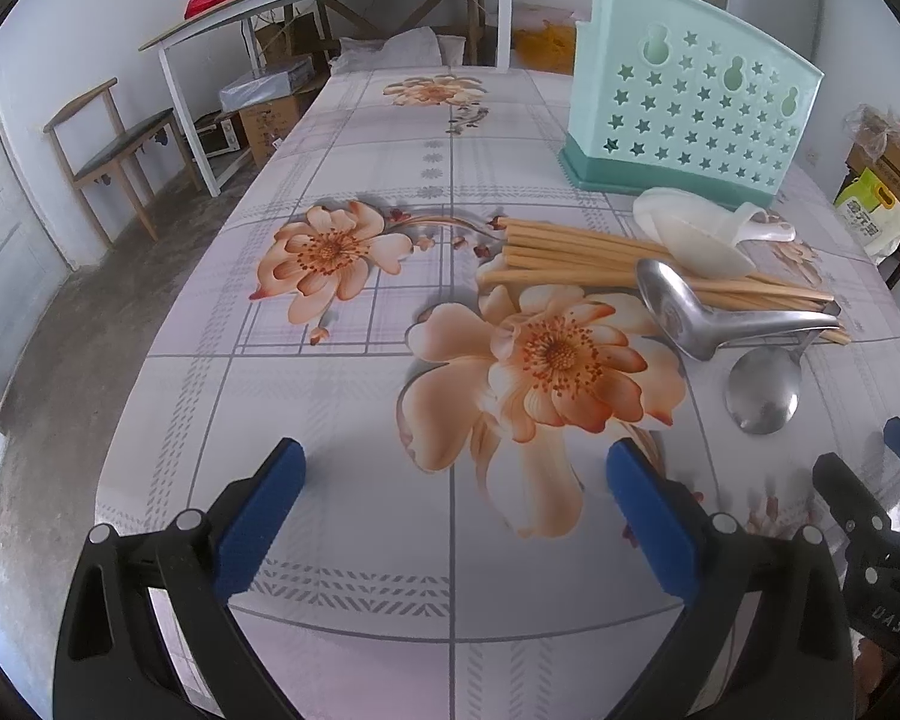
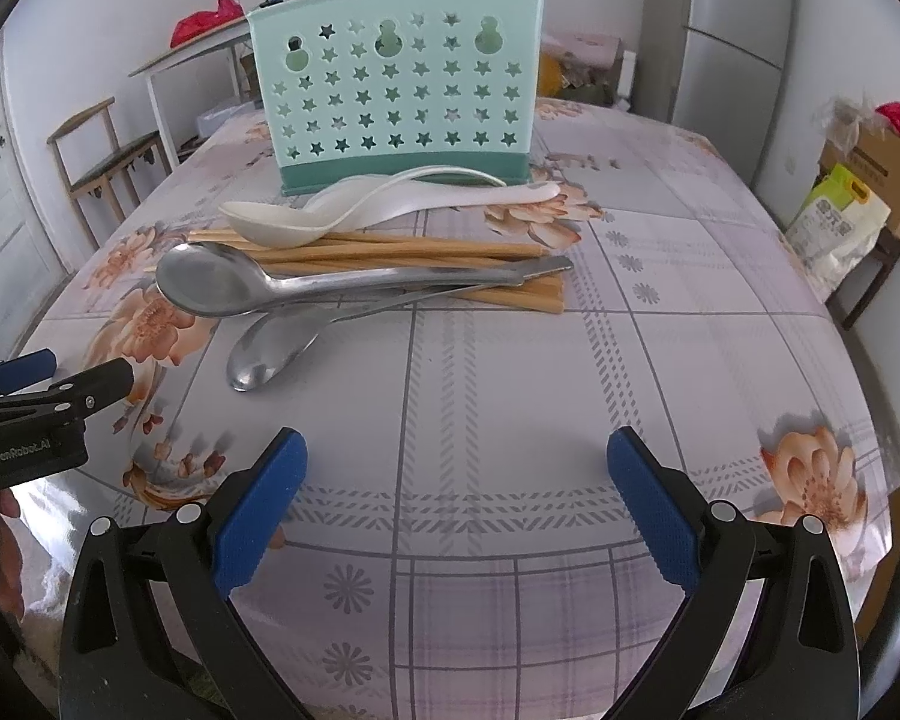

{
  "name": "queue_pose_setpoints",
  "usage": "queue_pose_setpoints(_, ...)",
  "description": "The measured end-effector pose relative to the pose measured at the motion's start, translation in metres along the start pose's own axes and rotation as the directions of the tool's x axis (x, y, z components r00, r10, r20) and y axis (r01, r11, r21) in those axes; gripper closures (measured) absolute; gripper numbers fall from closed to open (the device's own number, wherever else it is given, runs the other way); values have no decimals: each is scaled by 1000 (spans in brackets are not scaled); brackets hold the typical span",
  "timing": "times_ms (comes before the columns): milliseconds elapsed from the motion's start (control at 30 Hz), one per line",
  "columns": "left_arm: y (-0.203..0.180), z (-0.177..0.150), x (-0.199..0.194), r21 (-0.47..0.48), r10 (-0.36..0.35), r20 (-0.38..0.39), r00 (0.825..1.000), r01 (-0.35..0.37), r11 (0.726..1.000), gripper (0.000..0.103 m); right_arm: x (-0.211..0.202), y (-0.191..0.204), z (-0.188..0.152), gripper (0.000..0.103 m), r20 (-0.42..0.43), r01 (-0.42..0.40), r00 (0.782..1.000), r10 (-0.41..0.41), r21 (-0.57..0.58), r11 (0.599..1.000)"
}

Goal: Organize utensils
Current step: 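Move the left gripper to the metal spoon beside the chopsticks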

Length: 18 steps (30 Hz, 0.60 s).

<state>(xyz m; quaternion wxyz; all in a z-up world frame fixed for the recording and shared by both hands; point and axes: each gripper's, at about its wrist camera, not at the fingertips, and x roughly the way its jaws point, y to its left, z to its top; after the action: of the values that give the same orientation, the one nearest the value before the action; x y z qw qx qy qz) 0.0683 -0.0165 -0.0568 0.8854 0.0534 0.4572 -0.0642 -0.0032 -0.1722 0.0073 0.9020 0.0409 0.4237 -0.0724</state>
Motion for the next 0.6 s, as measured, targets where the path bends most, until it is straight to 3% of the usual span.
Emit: queue_pose_setpoints(600, -2, 8, 2, -21, -2, -26, 1000, 1, 1000, 4, 3, 3, -1, 7, 49, -23, 999, 24, -11, 1000)
